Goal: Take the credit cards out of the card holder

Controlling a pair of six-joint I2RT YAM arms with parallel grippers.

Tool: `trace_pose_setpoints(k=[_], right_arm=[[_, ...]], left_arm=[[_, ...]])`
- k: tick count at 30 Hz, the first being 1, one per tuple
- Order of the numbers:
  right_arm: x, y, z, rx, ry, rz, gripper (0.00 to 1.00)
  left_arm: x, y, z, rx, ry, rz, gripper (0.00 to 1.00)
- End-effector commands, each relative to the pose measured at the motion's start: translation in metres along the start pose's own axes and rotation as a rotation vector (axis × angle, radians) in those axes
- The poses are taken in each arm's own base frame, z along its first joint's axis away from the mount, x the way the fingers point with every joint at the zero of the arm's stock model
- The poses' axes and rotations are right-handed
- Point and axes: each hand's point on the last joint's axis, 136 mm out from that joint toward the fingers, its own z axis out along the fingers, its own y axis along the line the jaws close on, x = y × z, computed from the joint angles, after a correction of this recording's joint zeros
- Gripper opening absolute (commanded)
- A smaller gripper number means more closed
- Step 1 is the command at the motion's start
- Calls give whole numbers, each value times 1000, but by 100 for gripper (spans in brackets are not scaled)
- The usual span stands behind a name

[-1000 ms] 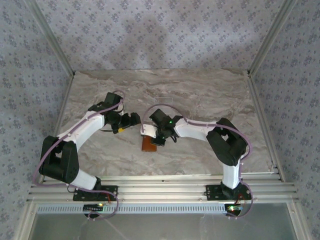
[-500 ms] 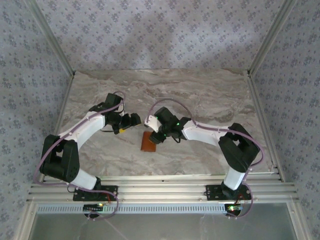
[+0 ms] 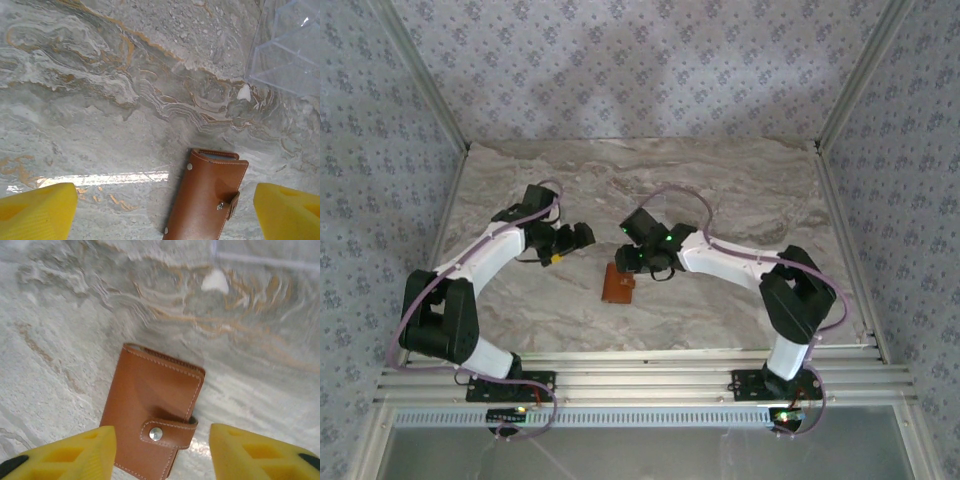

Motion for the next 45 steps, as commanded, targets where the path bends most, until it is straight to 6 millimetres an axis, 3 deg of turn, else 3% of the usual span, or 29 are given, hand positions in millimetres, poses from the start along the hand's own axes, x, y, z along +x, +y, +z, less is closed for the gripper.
trace_pose_setpoints(k=[1,7,14,19,25,34,39,45], right_arm=[[20,-10,16,90,105,152,57],[24,-8,30,110,145,154,65],[36,-18,32,146,189,157,60],[36,-21,23,153,173,163,53],[37,-28,16,170,165,175,37],[40,-35,21,178,162,188,24],[36,-33,16,161,140,192,8],[18,-18,-1,85,58,182,3]], left_arm=[[-2,1,-3,1,-10,20,92],[1,2,-5,1,-8,23,92],[2,1,-5,8,-7,21,92],[1,0,-5,11,-5,21,92],[1,-1,-5,13,-6,18,92],[4,-5,-3,8,2,33,91],[14,-12,4,13,36,48,90],[32,-22,13,50,82,67,83]])
